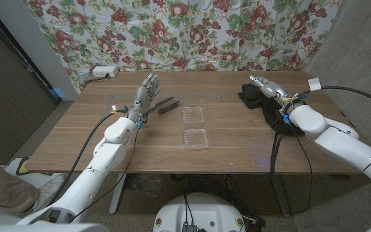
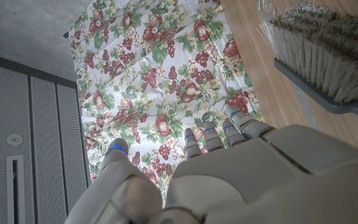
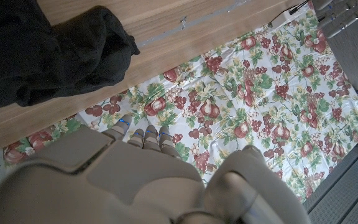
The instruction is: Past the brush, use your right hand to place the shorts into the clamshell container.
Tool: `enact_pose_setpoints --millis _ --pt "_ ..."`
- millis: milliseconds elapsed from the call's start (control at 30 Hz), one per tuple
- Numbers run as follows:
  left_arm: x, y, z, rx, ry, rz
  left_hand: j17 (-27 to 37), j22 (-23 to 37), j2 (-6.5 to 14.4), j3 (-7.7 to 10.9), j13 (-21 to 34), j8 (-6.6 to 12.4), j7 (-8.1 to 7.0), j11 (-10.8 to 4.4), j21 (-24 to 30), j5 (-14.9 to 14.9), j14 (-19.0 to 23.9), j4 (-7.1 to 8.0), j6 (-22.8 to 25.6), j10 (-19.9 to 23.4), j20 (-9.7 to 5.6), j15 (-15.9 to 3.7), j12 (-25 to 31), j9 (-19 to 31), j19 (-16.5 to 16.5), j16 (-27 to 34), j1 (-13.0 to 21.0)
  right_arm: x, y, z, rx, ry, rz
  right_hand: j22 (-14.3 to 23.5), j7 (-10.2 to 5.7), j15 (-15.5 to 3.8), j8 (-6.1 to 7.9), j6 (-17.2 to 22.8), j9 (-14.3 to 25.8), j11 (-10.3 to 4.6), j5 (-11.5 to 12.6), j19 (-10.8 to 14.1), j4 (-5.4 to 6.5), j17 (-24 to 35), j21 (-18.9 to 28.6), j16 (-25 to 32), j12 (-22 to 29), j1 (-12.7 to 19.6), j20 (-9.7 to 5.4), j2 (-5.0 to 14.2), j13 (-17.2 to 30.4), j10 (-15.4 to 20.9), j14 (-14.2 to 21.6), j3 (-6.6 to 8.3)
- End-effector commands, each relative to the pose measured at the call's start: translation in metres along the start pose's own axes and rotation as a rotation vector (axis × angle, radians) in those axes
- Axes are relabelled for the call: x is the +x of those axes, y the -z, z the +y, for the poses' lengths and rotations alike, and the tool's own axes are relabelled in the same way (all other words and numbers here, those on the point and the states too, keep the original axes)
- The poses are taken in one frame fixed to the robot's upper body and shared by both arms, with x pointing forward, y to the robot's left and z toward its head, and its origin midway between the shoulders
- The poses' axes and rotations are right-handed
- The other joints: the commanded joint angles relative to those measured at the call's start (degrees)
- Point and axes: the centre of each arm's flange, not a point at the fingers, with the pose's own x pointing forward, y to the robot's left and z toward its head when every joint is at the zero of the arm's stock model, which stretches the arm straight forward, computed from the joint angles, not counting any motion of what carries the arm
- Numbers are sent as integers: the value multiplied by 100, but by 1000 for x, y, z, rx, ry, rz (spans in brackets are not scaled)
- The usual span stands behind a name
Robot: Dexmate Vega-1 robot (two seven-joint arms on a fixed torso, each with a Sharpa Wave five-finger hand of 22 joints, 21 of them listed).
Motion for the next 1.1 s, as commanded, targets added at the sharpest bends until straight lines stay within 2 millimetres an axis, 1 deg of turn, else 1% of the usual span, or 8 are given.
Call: enact_pose_setpoints --millis 33,67,267,367,633,767,967,1100 --pt "-5 -1 0 27 -4 6 18 9 -13 -1 30 -6 33 7 -14 33 -25 -22 24 -12 -106 -429 31 15 3 5 40 -6 -6 -6 -144 -1 41 10 5 18 41 39 11 9 51 32 -58 13 -21 26 48 76 34 8 14 49 40 2" --pt "-6 -1 0 29 -2 8 18 10 -13 -1 30 -6 35 7 -15 33 -26 -23 27 -9 -103 -425 32 15 1 5 41 -6 -7 -7 -158 -2 45 10 2 37 41 39 11 10 56 41 -69 13 -25 26 49 93 69 11 14 50 43 7" --pt "-7 1 -2 25 1 9 18 10 -9 -4 30 5 16 16 -16 34 -27 -29 59 -12 -108 -409 31 15 7 5 43 -8 -13 -13 -279 2 69 12 -11 51 45 58 12 58 75 69 -101 14 -38 34 72 135 102 -6 15 107 71 8" --pt "-8 1 -2 25 2 7 18 10 -7 -5 30 9 12 14 -17 35 -27 -33 72 -12 -110 -405 31 15 9 6 45 -8 -15 -14 -327 -5 84 12 -2 60 50 77 13 55 89 95 -118 14 -41 39 76 157 103 -17 16 117 93 7" --pt "-11 1 -2 26 -2 6 18 10 -3 -7 30 9 14 14 -18 37 -21 -40 81 -14 -113 -403 30 15 16 9 50 -7 -16 -16 -365 -22 93 13 11 59 56 105 14 53 110 111 -142 14 -55 36 82 186 97 -31 17 134 97 5" --pt "-13 3 -2 22 -4 15 18 10 -1 -8 30 11 11 22 -19 38 -25 -44 91 -18 -111 -403 28 15 16 8 52 -5 -17 -19 -382 -35 91 13 1 44 62 133 15 42 131 168 -163 14 -52 53 95 213 87 -39 17 169 155 6" --pt "-15 3 -2 24 -1 19 18 10 3 -11 30 24 41 26 -22 39 -29 -53 135 -15 -115 -403 30 15 18 7 57 -3 -17 -23 -405 -53 91 14 10 40 72 173 15 39 154 198 -183 14 -61 57 101 241 78 -44 17 188 186 7" --pt "-16 3 -2 24 -1 19 18 10 4 -12 30 27 40 24 -25 40 -33 -57 149 -13 -115 -402 30 15 17 6 58 -3 -17 -28 -449 -75 96 14 0 -17 73 192 16 23 172 218 -197 14 -70 54 112 260 58 -47 18 219 194 7"
